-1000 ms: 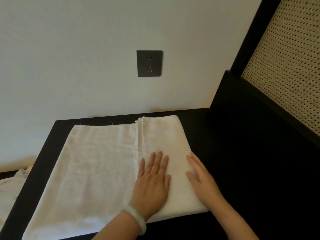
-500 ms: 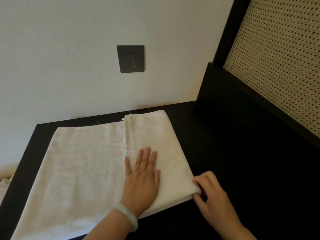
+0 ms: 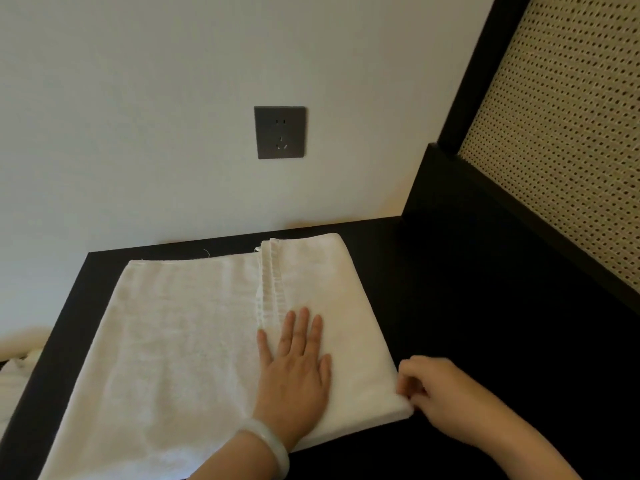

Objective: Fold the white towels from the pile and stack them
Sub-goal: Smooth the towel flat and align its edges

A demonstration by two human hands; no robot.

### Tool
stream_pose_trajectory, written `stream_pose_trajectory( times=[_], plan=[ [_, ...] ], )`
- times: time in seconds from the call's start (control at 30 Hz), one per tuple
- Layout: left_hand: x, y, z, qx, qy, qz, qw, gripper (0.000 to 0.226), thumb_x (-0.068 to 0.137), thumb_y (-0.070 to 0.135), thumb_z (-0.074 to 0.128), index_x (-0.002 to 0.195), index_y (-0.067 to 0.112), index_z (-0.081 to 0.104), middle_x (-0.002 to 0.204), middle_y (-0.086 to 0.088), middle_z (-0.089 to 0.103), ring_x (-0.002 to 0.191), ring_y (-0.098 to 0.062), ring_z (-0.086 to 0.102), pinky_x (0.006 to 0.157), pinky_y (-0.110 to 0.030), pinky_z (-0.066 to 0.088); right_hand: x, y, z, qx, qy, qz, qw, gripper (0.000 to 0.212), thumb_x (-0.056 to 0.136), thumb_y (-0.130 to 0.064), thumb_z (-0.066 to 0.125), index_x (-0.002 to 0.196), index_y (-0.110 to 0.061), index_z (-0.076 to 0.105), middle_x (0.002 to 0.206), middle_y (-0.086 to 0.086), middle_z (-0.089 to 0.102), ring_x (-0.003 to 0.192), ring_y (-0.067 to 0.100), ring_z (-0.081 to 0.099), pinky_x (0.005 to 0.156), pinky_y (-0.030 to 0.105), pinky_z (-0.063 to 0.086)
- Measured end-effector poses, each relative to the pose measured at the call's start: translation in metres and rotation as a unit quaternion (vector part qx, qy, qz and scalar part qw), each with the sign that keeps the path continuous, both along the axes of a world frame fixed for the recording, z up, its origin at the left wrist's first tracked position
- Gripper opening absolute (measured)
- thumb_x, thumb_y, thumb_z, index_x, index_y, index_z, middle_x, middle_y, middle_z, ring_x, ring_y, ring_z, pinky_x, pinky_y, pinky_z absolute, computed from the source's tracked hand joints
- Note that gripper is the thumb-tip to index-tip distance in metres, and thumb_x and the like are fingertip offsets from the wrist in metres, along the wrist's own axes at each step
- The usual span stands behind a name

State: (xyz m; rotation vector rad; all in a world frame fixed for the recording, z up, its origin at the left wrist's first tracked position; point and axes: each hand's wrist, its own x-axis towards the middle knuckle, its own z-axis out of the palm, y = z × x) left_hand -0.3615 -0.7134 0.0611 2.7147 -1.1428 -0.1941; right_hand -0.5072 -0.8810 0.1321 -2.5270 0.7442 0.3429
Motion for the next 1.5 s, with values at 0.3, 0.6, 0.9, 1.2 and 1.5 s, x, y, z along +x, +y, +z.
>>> stream_pose_trajectory(
  times=[0.3, 0.6, 0.9, 1.2, 1.5],
  plan=[
    [0.004, 0.003, 0.025, 0.048, -0.005, -0.051, 0.998, 0.061, 0.096, 0.045, 0.026, 0.149, 0.018, 0.038, 0.158, -0.006, 0.030, 0.145, -0.026, 0.029, 0.115, -0.061, 0.017, 0.073, 0.015, -0.078, -0.186, -0.077, 0.031, 0.979, 0.059, 0.098, -0.052, 0.001, 0.149, -0.030, -0.020, 0.163, -0.009, -0.017, 0.143, 0.008, -0.027, 0.115, 0.031, -0.026],
    [0.108, -0.045, 0.034, 0.018, -0.045, 0.009, 0.999, 0.058, 0.104, 0.039, 0.013, 0.156, 0.018, -0.002, 0.163, -0.008, -0.018, 0.147, -0.031, -0.022, 0.119, -0.056, -0.007, 0.158, -0.001, -0.069, -0.208, -0.089, -0.023, 0.974, 0.068, 0.097, -0.059, 0.003, 0.151, -0.027, -0.021, 0.163, -0.001, -0.021, 0.147, 0.016, -0.024, 0.120, 0.038, -0.015],
    [0.124, -0.044, 0.004, -0.058, -0.007, 0.037, 0.998, 0.062, 0.094, 0.045, 0.026, 0.150, 0.021, 0.038, 0.160, -0.011, 0.023, 0.147, -0.034, 0.021, 0.114, -0.046, 0.011, 0.221, -0.058, -0.035, -0.080, -0.217, -0.048, 0.972, 0.045, 0.104, -0.029, 0.040, 0.146, -0.015, 0.044, 0.149, 0.005, 0.045, 0.139, 0.018, 0.037, 0.117, 0.029, 0.024],
    [0.129, -0.044, -0.008, -0.085, -0.018, 0.045, 0.995, 0.066, 0.096, 0.049, 0.006, 0.156, 0.022, -0.003, 0.161, -0.002, -0.020, 0.146, -0.019, -0.027, 0.117, -0.042, -0.012, 0.285, -0.067, -0.064, -0.284, -0.091, -0.030, 0.954, 0.041, 0.105, -0.041, 0.030, 0.108, -0.016, 0.062, 0.113, 0.003, 0.053, 0.107, 0.022, 0.047, 0.095, 0.037, 0.035],
    [0.129, -0.043, -0.008, -0.055, -0.005, 0.023, 0.998, 0.069, 0.093, 0.049, -0.006, 0.155, 0.020, -0.011, 0.159, -0.002, -0.027, 0.143, -0.017, -0.034, 0.119, -0.041, -0.019, 0.247, -0.037, -0.069, -0.219, -0.129, 0.087, 0.963, 0.060, 0.103, -0.047, 0.013, 0.158, -0.022, 0.015, 0.165, 0.000, 0.013, 0.152, 0.013, 0.003, 0.123, 0.038, -0.005]
  ],
)
